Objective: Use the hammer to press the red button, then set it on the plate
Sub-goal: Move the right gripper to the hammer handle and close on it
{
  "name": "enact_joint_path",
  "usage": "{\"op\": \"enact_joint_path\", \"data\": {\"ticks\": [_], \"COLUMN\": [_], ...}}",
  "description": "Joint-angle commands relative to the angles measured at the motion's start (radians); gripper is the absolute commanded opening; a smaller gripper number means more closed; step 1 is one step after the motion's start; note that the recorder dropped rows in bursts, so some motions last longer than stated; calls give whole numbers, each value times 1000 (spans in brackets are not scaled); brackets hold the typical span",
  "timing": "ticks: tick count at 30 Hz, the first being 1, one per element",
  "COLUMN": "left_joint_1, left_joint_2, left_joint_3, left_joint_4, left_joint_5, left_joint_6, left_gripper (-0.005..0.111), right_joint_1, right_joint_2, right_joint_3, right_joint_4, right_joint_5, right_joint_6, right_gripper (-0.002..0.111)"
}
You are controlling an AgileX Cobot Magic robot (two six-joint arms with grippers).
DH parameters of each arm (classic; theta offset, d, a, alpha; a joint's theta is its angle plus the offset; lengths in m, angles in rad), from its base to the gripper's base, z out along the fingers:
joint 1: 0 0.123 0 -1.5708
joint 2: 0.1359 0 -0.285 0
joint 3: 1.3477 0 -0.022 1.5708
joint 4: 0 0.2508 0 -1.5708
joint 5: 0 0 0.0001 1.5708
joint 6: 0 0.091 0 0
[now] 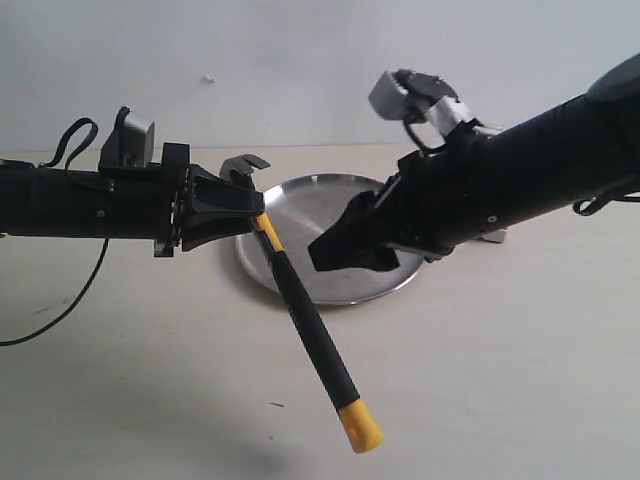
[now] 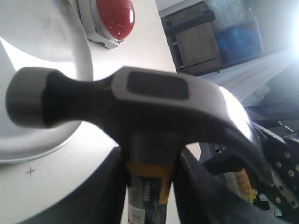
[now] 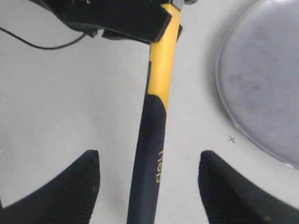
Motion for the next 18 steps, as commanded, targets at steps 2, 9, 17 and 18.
{"op": "enact_joint_path", "data": {"ticks": [2, 9, 17, 18], "left_joint_1": [-3, -3, -3, -3], "left_joint_2": [-16, -16, -16, -16], "left_joint_3": [-12, -12, -12, -12], "left_joint_4": [-46, -46, -46, -46], "left_joint_5": [61, 61, 61, 61], "left_joint_6": [6, 6, 6, 6], "left_gripper": [0, 0, 0, 0], "right_joint_1": [106, 192, 192, 192], "right_joint_2": [1, 8, 75, 85], "right_joint_3": [-9, -9, -5, -5], "right_joint_4": [-158, -353, -478, -478], "right_joint_5": [-129, -230, -177, -174], "right_joint_6": [121, 354, 531, 531], "right_gripper": [64, 64, 66, 66]}}
